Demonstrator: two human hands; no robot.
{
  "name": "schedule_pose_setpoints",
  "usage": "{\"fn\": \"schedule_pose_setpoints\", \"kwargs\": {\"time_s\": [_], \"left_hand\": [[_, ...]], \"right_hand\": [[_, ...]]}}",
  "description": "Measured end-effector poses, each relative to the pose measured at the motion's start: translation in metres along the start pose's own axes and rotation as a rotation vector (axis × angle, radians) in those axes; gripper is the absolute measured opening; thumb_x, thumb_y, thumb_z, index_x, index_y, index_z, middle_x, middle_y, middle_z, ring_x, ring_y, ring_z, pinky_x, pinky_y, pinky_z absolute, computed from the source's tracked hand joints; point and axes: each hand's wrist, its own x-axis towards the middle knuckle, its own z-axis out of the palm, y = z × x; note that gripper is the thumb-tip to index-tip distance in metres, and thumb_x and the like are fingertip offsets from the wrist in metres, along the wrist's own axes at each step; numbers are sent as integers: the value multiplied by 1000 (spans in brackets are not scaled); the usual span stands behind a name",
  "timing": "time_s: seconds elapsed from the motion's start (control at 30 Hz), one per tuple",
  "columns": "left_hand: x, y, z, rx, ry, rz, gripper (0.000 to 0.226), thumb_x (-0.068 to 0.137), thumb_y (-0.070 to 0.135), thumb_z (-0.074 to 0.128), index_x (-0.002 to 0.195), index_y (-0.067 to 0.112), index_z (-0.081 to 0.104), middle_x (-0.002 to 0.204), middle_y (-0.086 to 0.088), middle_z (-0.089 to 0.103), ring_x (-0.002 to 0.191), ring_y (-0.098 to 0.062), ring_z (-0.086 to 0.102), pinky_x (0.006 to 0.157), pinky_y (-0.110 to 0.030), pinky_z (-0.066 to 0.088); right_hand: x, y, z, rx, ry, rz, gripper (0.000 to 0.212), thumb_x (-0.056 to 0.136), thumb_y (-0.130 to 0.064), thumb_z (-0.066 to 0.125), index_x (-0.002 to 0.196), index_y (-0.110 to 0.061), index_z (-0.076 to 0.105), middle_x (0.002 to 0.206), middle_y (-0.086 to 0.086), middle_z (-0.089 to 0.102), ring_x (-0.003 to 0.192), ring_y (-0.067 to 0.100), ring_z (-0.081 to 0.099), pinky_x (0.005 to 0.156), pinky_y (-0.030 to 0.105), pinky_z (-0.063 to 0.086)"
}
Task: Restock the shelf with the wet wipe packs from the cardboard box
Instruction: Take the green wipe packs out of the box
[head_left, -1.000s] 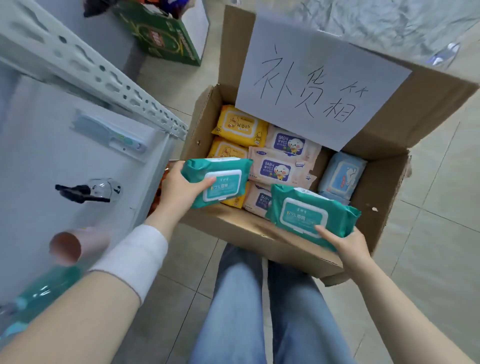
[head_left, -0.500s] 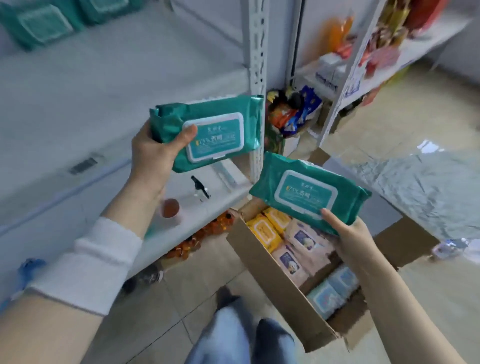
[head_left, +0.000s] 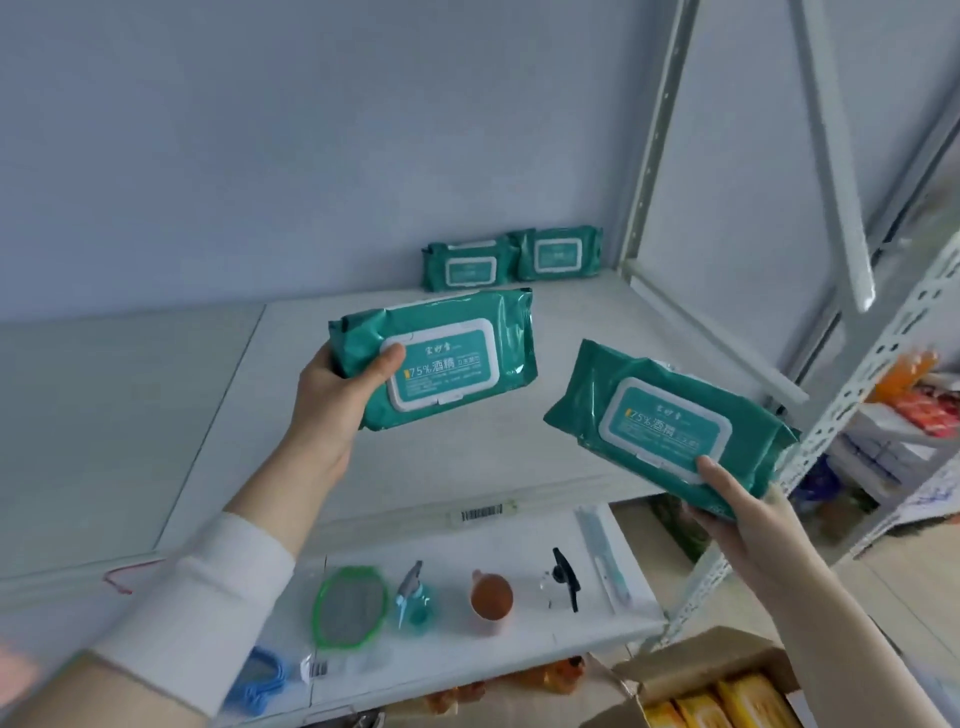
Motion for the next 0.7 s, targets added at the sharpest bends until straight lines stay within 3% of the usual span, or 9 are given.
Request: {"fn": "schedule_pose_setpoints", "kwargs": {"time_s": [0.07, 0.13, 0.27, 0.47, 0.7], "left_hand": [[25, -4, -12, 5, -2, -19, 17, 77, 17, 70, 90, 22, 61, 94, 2, 68, 88, -20, 65, 82, -35, 53], [50, -12, -17, 6, -5, -34, 16, 78, 16, 69, 91, 22, 61, 95, 2, 68, 90, -21, 65, 83, -35, 53], [88, -32, -11, -1, -29, -65, 15, 79, 16, 68, 91, 23, 61, 93, 4, 69, 86, -14, 67, 83, -34, 54], [155, -70, 21, -2, -41, -100, 16, 80, 14, 68, 92, 22, 62, 88, 8, 71, 80, -9, 69, 76, -29, 57], [240, -113, 80, 62, -47, -117, 22, 78, 10, 71, 92, 24, 61, 81, 13, 73, 75, -3, 70, 71, -24, 55]], "right_hand": [[27, -1, 23, -45, 9, -7, 101, 4, -53, 90, 94, -19, 59, 95, -1, 68, 80, 11, 70, 58, 17, 56], [49, -2, 38, -52, -12, -2, 106, -1, -52, 89, 94, -18, 58, 96, 0, 66, 85, 13, 67, 57, 16, 56], [86, -7, 48, -116, -45, -2, 106, -1, -53, 88, 95, -18, 57, 98, 0, 66, 90, 14, 63, 57, 16, 56], [180, -24, 37, -173, -12, -12, 103, 0, -51, 89, 94, -20, 59, 82, -10, 74, 71, 4, 72, 55, 17, 55], [317, -53, 27, -243, -111, 0, 102, 7, -51, 91, 100, -23, 59, 85, -13, 75, 78, 5, 72, 59, 16, 55]]}}
